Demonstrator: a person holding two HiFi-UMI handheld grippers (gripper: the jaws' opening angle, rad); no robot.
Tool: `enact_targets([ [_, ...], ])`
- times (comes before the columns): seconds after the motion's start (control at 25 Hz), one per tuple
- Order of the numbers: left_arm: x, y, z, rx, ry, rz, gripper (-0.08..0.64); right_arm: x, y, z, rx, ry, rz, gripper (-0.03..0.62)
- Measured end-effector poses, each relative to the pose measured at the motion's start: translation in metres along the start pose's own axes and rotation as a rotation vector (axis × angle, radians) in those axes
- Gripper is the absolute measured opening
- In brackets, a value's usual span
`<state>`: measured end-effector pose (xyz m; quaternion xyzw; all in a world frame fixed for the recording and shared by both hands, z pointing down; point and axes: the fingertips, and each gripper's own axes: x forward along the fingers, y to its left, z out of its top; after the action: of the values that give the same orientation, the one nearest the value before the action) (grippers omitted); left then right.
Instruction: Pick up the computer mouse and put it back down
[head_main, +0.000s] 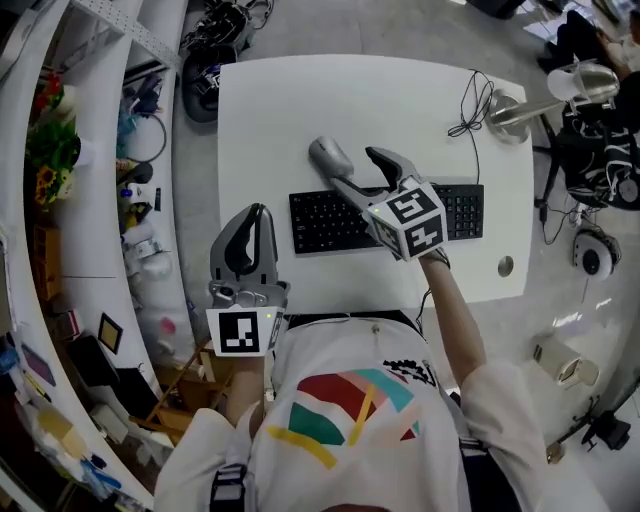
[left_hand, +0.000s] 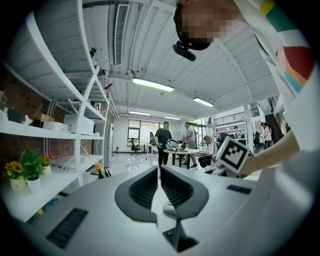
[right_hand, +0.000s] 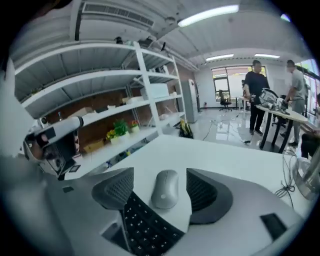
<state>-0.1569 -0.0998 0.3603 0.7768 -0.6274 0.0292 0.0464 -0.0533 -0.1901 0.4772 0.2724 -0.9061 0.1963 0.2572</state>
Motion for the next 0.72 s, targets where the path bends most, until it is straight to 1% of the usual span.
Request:
enact_targets([
  [0.04,0.000,0.005,-0.008,-0.013,0.017,0.005,0.047,0.014,0.003,-0.008,-0.025,0.050,0.011,0.317],
  [0.16,0.001,0.020,-0.026,-0.039,0.063,0.026,0.046,0.048,0.011,-0.022,-0.064,0.162,0.026,0.324],
  [0.32,-0.006,0.041,-0.030,-0.051,0.061,0.060,0.047,0.083,0.003,-0.031,-0.126,0.277,-0.021,0.324],
  [0.52,-0.013,0.057,-0.041,-0.062,0.076,0.068,0.047,0.104,-0.001,-0.045,-0.105,0.359,-0.061,0.324],
  [0.64,-0.011,0.062,-0.038,-0.118,0.058,0.075,0.046,0.108,-0.005,-0.052,-0.098,0.406,-0.091,0.322],
  [0.72,-0.009,0.064,-0.038,-0.129,0.056,0.073,0.046,0.109,-0.010,-0.056,-0.090,0.434,-0.114,0.322],
])
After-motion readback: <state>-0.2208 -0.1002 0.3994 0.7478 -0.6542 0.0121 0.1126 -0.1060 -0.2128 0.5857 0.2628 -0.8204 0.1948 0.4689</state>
